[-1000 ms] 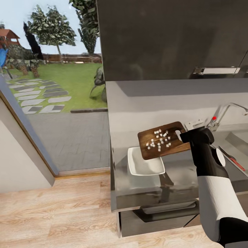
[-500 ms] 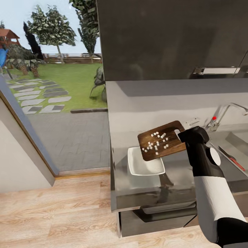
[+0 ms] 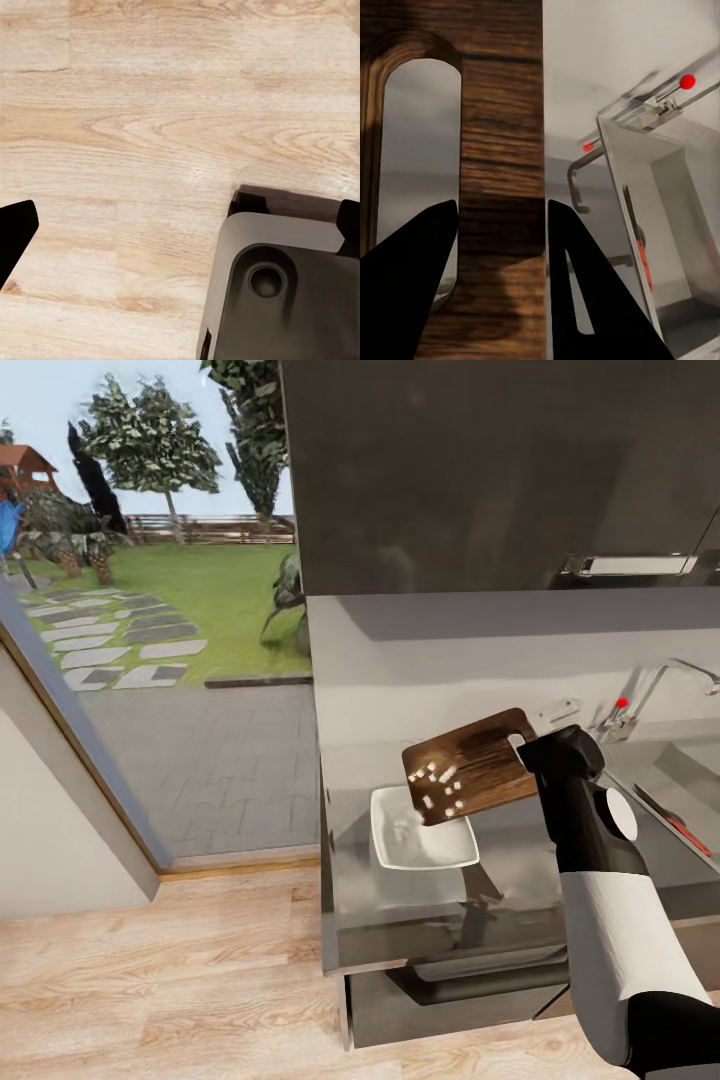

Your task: In the kitchen, take the Vidalia onion out of the sink, dice it on the chopping board with the paring knife, put the diced onion into the bowl on the countertop, then place both the paring knife and the chopping board into the sink.

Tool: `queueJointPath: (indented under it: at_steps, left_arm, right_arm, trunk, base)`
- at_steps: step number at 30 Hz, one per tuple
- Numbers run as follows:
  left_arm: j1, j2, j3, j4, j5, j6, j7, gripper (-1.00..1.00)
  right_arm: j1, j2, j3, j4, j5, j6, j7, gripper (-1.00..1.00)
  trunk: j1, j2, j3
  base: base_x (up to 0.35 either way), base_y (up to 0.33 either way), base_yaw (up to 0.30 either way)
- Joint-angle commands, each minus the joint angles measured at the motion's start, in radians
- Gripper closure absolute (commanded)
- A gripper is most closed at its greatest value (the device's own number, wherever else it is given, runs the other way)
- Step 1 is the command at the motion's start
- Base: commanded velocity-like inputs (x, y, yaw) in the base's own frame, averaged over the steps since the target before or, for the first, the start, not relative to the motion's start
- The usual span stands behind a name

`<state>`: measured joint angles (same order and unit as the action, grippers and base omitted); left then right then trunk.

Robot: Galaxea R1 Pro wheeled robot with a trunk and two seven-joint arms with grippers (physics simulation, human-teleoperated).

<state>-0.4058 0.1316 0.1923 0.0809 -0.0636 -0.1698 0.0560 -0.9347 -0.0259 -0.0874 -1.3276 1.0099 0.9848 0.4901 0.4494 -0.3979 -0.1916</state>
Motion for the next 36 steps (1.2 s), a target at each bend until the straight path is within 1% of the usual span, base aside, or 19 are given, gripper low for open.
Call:
queueJointPath:
  at_steps: [1, 4, 8, 10, 11, 13, 15, 20, 22, 24, 25, 26, 28, 29, 30, 31, 33, 34, 36]
  left_arm:
    - [-0.002, 0.0, 0.006, 0.005, -0.007, -0.008, 0.004, -1.0]
    - [-0.002, 0.0, 0.006, 0.005, -0.007, -0.008, 0.004, -1.0]
    - [-0.002, 0.0, 0.006, 0.005, -0.007, -0.008, 0.004, -1.0]
    - [-0.002, 0.0, 0.006, 0.005, -0.007, -0.008, 0.004, -1.0]
    - [-0.002, 0.0, 0.006, 0.005, -0.007, -0.008, 0.004, -1.0]
    - [-0.002, 0.0, 0.006, 0.005, -0.007, -0.008, 0.004, -1.0]
    - [-0.002, 0.0, 0.006, 0.005, -0.007, -0.008, 0.004, -1.0]
    - [-0.002, 0.0, 0.006, 0.006, -0.007, -0.008, 0.004, -1.0]
    - [-0.002, 0.0, 0.006, 0.006, -0.007, -0.008, 0.004, -1.0]
    - [-0.002, 0.001, 0.006, 0.006, -0.007, -0.008, 0.004, -1.0]
    - [-0.002, 0.0, 0.006, 0.006, -0.007, -0.008, 0.004, -1.0]
    - [-0.002, 0.0, 0.006, 0.006, -0.007, -0.008, 0.003, -1.0]
    - [-0.002, -0.004, 0.006, 0.006, -0.007, -0.008, 0.003, -1.0]
    - [-0.002, -0.005, 0.006, 0.006, -0.007, -0.008, 0.002, -1.0]
    - [-0.002, -0.006, 0.006, 0.006, -0.007, -0.008, 0.002, -1.0]
    - [-0.002, -0.007, 0.006, 0.005, -0.007, -0.008, 0.002, -1.0]
    - [-0.002, -0.007, 0.006, 0.005, -0.007, -0.008, 0.003, -1.0]
    - [-0.002, -0.007, 0.006, 0.005, -0.007, -0.008, 0.003, -1.0]
    - [-0.002, -0.009, 0.006, 0.005, -0.007, -0.008, 0.005, -1.0]
  right_arm:
    - [-0.001, 0.0, 0.0, -0.001, 0.011, 0.002, 0.01, 1.0]
    - [-0.001, 0.0, 0.0, -0.001, 0.011, 0.002, 0.003, 1.0]
    - [-0.001, 0.001, 0.002, -0.001, 0.01, 0.002, -0.05, 1.0]
    - [-0.001, 0.001, 0.011, -0.003, 0.01, 0.002, -0.058, 1.0]
    - [-0.001, 0.001, 0.024, -0.005, 0.011, 0.002, -0.061, 1.0]
    - [-0.001, 0.001, 0.037, -0.006, 0.011, 0.002, -0.063, 1.0]
    - [-0.001, 0.001, 0.041, -0.007, 0.012, 0.002, -0.063, 1.0]
    - [-0.001, -0.001, 0.04, -0.008, 0.007, 0.0, -0.061, 1.0]
    - [-0.001, -0.004, 0.028, -0.009, -0.002, -0.001, -0.054, 1.0]
    - [-0.001, -0.008, -0.034, -0.01, -0.036, -0.002, -0.023, 1.0]
    - [-0.001, -0.013, -0.092, -0.01, -0.076, -0.003, 0.011, 1.0]
    - [-0.001, -0.026, -0.136, -0.01, -0.121, -0.003, 0.048, 1.0]
    - [-0.001, -0.047, -0.168, -0.009, -0.179, -0.003, 0.091, 1.0]
    - [-0.001, -0.067, -0.18, -0.009, -0.22, -0.003, 0.111, 1.0]
    - [-0.001, -0.085, -0.191, -0.009, -0.266, -0.003, 0.123, 1.0]
    - [-0.001, -0.097, -0.214, -0.009, -0.327, -0.002, 0.138, 1.0]
    - [-0.001, -0.107, -0.252, -0.009, -0.415, -0.001, 0.154, 1.0]
    - [-0.001, -0.11, -0.262, -0.009, -0.44, -0.001, 0.158, 1.0]
    - [-0.001, -0.111, -0.269, -0.008, -0.458, 0.0, 0.161, 1.0]
  trunk:
    - [0.001, -0.002, -0.002]
    - [0.001, -0.002, -0.002]
    - [0.001, -0.002, -0.002]
    - [0.001, -0.002, -0.002]
    - [0.001, -0.002, -0.002]
    - [0.001, -0.002, -0.002]
    - [0.001, -0.002, -0.002]
    - [0.001, -0.002, -0.002]
    - [0.001, -0.002, -0.002]
    - [0.001, -0.002, -0.002]
    - [0.001, -0.002, -0.002]
    - [0.001, -0.002, -0.002]
    - [0.001, -0.002, -0.002]
    - [0.001, -0.002, -0.002]
    - [0.001, -0.002, -0.002]
    - [0.001, -0.002, -0.002]
    - [0.001, -0.002, -0.002]
    - [0.001, -0.002, -0.002]
    - [0.001, -0.002, -0.002]
  base:
    - [0.0, 0.0, 0.0]
    - [0.0, 0.0, 0.0]
    - [0.0, 0.0, 0.0]
    - [0.0, 0.0, 0.0]
    - [0.0, 0.0, 0.0]
    - [0.0, 0.0, 0.0]
    - [0.0, 0.0, 0.0]
    - [0.0, 0.0, 0.0]
    - [0.0, 0.0, 0.0]
    - [0.0, 0.0, 0.0]
    - [0.0, 0.0, 0.0]
    - [0.0, 0.0, 0.0]
    - [0.0, 0.0, 0.0]
    - [0.0, 0.0, 0.0]
    - [0.0, 0.0, 0.0]
    - [0.0, -0.038, 0.0]
    - [0.0, -0.161, 0.0]
    - [0.0, -0.263, 0.0]
    - [0.0, -0.292, 0.0]
